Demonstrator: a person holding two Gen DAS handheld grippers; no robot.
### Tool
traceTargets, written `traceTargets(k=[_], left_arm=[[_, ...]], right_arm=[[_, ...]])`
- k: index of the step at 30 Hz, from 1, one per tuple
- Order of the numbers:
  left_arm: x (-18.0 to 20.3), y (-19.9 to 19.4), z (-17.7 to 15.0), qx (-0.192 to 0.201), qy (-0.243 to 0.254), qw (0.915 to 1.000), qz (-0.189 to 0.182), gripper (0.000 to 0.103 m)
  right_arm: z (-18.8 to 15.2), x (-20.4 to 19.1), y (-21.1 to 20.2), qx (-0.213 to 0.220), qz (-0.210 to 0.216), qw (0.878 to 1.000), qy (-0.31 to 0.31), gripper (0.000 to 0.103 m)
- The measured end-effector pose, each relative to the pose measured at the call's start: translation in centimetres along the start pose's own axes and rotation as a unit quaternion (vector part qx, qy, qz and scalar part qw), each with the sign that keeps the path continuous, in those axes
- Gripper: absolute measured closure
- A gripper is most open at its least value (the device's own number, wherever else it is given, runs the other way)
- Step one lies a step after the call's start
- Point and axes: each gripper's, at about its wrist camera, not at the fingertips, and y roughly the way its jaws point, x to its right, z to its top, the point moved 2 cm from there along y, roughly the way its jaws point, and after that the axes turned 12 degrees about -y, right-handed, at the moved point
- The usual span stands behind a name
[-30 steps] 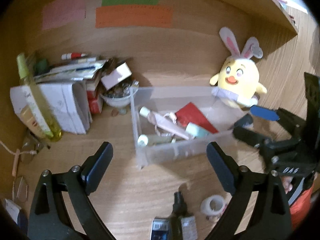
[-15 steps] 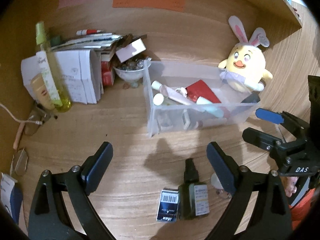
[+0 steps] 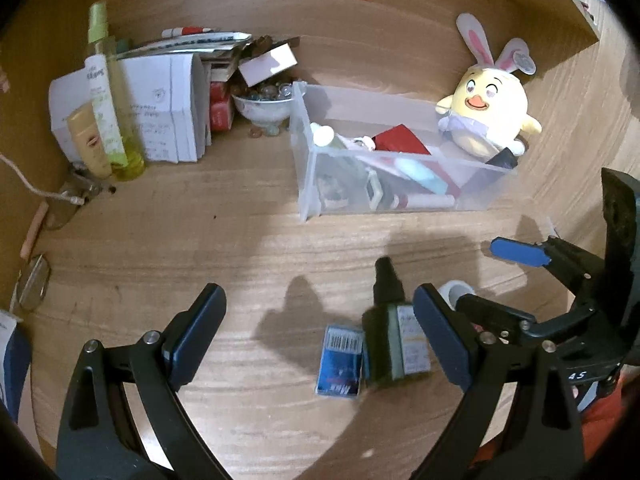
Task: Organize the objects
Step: 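Lower the left tool toward the dark spray bottle while the right tool reaches the tape roll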
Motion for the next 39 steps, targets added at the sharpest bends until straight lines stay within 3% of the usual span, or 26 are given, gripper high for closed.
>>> traceTargets(k=[14, 16, 29, 32, 34, 39], left_arm=[[1.2, 0.2, -2.2, -0.017, 0.015, 0.9994, -0.026, 0.009], [1.7, 0.5, -2.4, -0.022, 0.022, 0.9991, -0.028, 0.018], [3.2, 3.4, -2.8, -0.056, 0.025, 0.9973, -0.041, 0.037], [3.5, 3.9, -2.7, -0.051, 0.033, 0.9977, -0.029, 0.048], [3.7, 4.1, -2.7, -0.051, 0.036, 0.9977, -0.027, 0.061], [3.5, 4.1, -2.6, -0.041, 0.037, 0.9984, -0.015, 0.061]], right_arm=[[-1.2, -0.8, 2.2, -0.048, 0.033, 0.998, 0.002, 0.067], [-1.2, -0.6, 2.2, -0.045, 0.032, 0.998, 0.006, 0.067], [-1.4, 2.6, -0.1, -0.01, 0.005, 0.999, 0.047, 0.067], [-1.5, 3.0, -0.3, -0.007, 0.004, 0.998, 0.054, 0.067], [-1.5, 3.2, -0.4, -0.006, 0.004, 0.998, 0.055, 0.067], [-1.5, 3.7, -0.3, -0.002, 0.001, 0.998, 0.062, 0.067]])
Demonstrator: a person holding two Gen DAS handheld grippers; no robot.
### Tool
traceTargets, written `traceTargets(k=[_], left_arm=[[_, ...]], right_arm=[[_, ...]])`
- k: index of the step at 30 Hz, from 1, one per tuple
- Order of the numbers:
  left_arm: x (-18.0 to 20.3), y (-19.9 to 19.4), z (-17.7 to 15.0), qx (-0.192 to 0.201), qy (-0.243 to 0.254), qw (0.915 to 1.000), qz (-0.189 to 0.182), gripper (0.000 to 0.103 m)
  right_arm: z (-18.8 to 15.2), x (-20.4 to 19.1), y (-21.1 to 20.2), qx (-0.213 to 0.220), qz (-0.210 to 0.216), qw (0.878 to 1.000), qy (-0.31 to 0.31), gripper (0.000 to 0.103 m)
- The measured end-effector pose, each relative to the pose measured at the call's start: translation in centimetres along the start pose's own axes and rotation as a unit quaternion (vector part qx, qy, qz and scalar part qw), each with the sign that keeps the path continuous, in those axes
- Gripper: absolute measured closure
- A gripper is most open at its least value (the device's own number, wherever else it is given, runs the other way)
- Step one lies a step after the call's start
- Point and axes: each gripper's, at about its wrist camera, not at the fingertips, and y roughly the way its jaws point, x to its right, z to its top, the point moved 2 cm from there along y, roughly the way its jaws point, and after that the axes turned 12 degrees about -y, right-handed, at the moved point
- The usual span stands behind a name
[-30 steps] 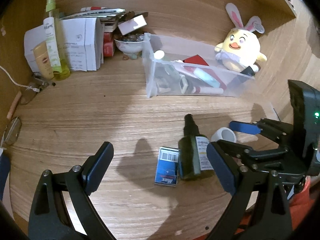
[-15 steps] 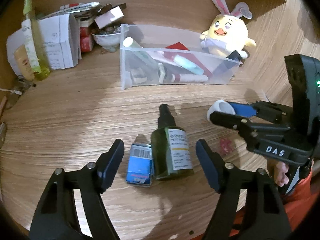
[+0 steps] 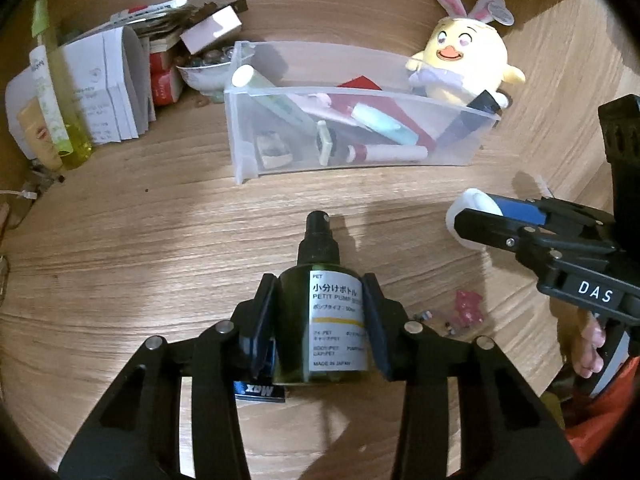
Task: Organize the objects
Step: 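Grasp the dark spray bottle with the left tool while the right tool grasps the white tape roll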
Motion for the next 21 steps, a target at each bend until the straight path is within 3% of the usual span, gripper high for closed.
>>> traceTargets(k=[21], left_arm=[[2.6, -3.4, 4.4, 0.074, 0.007, 0.9965, -0.038, 0.061]], right_arm=[[2.5, 1.7, -2.4, 0.049, -0.018, 0.999, 0.007, 0.067]])
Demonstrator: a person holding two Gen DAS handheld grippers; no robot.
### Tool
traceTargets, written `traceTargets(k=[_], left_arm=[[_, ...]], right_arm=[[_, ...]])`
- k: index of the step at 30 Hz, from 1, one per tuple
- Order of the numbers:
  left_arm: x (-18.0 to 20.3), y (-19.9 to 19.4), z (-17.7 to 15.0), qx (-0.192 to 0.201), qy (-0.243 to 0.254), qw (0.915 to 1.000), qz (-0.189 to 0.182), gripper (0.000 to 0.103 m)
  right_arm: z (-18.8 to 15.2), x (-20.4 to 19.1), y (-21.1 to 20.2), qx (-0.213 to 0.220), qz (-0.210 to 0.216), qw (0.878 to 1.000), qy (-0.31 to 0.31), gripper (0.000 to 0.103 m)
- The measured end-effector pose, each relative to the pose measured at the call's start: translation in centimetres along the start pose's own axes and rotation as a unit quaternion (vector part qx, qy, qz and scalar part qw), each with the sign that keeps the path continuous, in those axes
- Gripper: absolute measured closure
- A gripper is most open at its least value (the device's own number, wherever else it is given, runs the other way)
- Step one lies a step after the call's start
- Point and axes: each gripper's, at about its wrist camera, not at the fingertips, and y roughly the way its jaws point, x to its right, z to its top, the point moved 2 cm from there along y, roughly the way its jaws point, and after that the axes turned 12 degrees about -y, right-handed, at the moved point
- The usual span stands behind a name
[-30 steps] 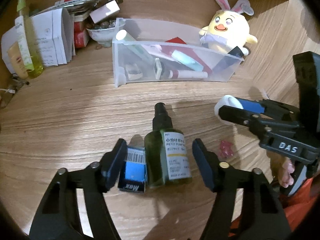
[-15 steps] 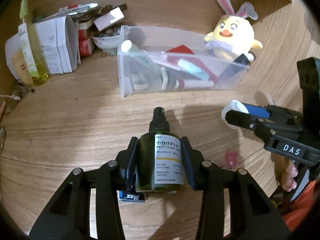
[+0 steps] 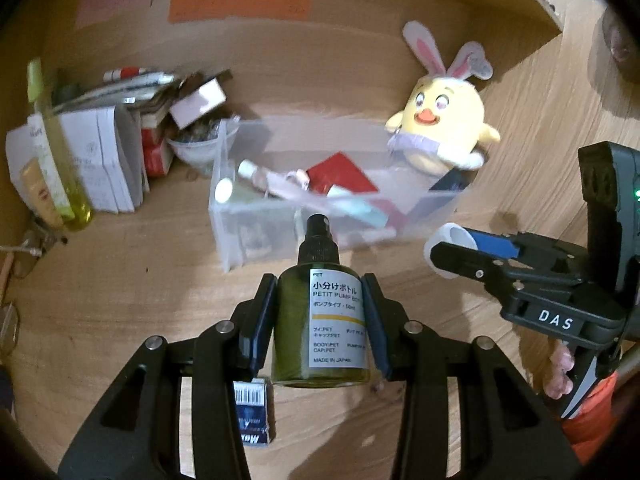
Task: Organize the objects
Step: 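Grasp the dark spray bottle with the left tool while the right tool grasps the white tape roll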
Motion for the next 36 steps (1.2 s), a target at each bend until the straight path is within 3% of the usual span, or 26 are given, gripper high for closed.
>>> traceTargets(k=[21, 28, 36], left_arm=[[0.6, 0.2, 5.7, 0.057, -0.015, 0.9982, -0.003, 0.061], [0.8, 1.5, 6.9, 0.055, -0.015, 0.9984, -0.001, 0.061], [0.7, 3.5, 8.4, 0.037, -0.027, 0.9989, -0.008, 0.061]], right_arm=[[5.3, 1.2, -1.8, 0.058, -0.027, 0.998, -0.027, 0.067], [6.9, 1.9, -1.1, 0.063, -0.044, 0.997, -0.028, 0.067], [7.7, 3.1, 1.7, 0.04, -0.052, 0.998, -0.024, 0.067]])
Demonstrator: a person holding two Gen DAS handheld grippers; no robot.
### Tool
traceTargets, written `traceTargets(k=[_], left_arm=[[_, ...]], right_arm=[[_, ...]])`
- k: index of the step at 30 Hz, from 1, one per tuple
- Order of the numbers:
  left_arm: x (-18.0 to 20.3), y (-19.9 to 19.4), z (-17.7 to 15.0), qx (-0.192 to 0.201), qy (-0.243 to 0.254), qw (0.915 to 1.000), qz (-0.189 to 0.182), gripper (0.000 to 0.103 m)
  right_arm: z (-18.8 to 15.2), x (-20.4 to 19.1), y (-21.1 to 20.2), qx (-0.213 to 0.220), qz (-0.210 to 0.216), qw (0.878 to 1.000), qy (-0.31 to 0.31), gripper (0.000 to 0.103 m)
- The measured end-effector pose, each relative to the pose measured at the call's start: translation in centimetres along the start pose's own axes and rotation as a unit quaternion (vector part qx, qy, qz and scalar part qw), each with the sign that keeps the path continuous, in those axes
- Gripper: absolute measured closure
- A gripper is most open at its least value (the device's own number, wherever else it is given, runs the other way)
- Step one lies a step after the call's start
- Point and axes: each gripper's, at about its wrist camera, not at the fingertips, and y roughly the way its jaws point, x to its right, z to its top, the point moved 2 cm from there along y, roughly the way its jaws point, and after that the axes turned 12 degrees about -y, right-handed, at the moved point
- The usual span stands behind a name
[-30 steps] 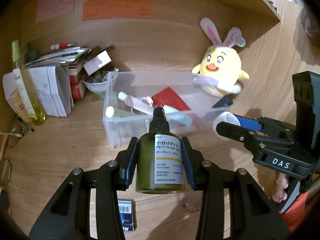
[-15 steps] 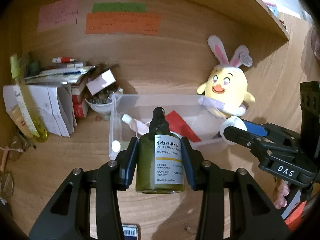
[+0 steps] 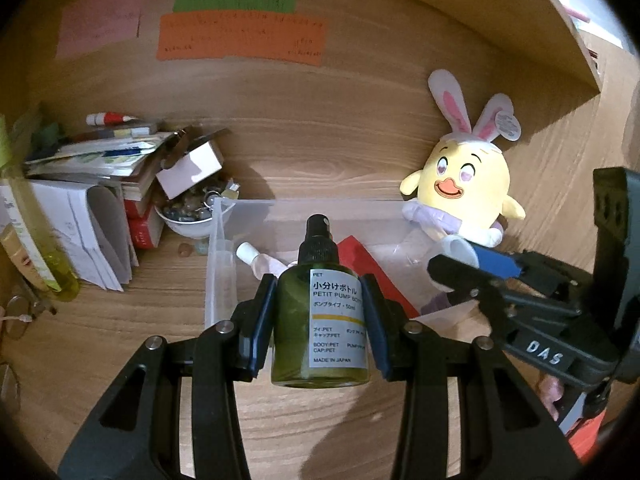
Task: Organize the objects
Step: 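Grasp the dark spray bottle with the left tool while the right tool grasps the white tape roll, then lower the spray bottle and tape roll into the box and open both tools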
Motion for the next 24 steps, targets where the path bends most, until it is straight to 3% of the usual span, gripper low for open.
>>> traceTargets(k=[16, 20, 24], left_arm=[[0.0, 4.9, -0.1, -0.038, 0.003, 0.999, 0.022, 0.061], [-0.1, 5.5, -0.3, -0.058, -0.005, 0.9983, -0.006, 0.061], [-0.1, 5.4, -0.4, -0.057, -0.002, 0.9984, -0.007, 0.056]], right_arm=[[-1.7, 0.4, 4.4, -0.05, -0.023, 0.999, -0.003, 0.067], [-1.8, 0.1, 4.6, -0.05, -0.037, 0.998, -0.016, 0.067], [-1.7, -0.1, 4.7, -0.049, -0.04, 0.998, -0.02, 0.067]])
